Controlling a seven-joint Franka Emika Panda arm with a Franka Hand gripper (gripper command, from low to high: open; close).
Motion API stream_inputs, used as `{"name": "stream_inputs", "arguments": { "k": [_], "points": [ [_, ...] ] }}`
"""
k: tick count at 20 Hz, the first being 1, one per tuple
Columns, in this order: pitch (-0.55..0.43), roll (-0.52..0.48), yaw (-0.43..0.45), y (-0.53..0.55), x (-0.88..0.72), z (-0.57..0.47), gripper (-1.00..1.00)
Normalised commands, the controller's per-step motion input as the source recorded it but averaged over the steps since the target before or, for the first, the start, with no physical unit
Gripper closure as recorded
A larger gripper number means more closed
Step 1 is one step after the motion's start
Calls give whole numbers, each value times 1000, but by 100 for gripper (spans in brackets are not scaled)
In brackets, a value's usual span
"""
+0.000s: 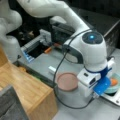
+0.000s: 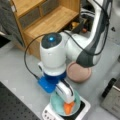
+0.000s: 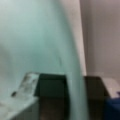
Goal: Pick up the pan. Place the pan on the table. Pick up the bowl. Place the bowl on the stove.
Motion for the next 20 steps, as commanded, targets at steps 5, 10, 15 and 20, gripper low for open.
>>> {"name": "stream_inputs", "arguments": {
  "k": [5,10,15,20],
  "points": [
    [-102,-284,-20,154,-123,-61,-100],
    [-76,-267,-32,49,-33,98,-100],
    [-5,-251,-9,-36,10,179,-100],
    [87,-237,11,-95,96,229,-100]
  ]
}}
